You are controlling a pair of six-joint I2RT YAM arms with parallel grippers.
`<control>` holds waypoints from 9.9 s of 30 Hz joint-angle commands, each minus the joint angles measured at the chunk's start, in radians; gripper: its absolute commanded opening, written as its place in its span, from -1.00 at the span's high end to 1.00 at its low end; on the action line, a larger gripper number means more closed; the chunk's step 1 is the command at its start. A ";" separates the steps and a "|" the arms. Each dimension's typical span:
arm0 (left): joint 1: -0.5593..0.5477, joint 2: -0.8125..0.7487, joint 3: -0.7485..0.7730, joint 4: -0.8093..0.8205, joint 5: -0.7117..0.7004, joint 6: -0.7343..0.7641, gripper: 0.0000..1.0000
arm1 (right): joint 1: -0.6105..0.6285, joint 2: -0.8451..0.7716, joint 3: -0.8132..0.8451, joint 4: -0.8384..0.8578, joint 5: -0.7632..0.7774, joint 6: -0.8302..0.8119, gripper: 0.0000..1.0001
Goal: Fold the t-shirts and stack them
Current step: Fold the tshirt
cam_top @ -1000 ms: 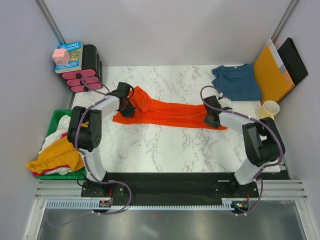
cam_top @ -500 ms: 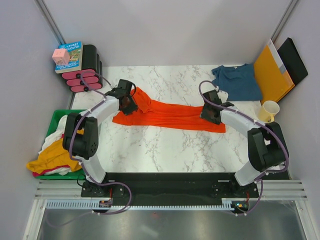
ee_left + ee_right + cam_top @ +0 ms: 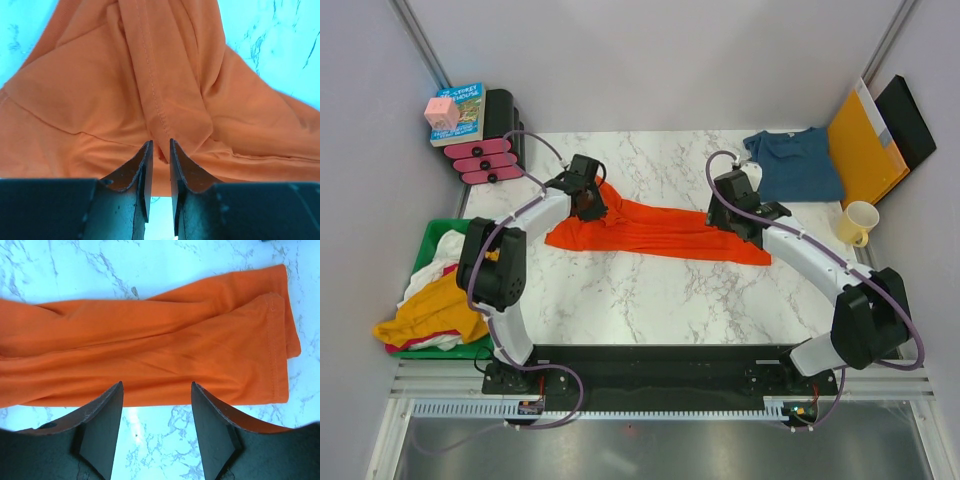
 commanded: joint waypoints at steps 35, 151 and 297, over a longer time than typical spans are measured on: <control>-0.049 0.013 0.040 0.060 -0.008 0.001 0.44 | 0.002 -0.068 -0.122 -0.006 0.004 -0.028 -0.25; -0.173 -0.194 -0.255 -0.018 -0.109 -0.146 -0.27 | -0.168 0.162 0.037 0.038 0.003 0.061 -0.14; -0.191 -0.795 -0.609 -0.133 0.164 -0.122 -0.30 | -0.077 1.228 1.383 -0.111 -0.327 -0.040 0.59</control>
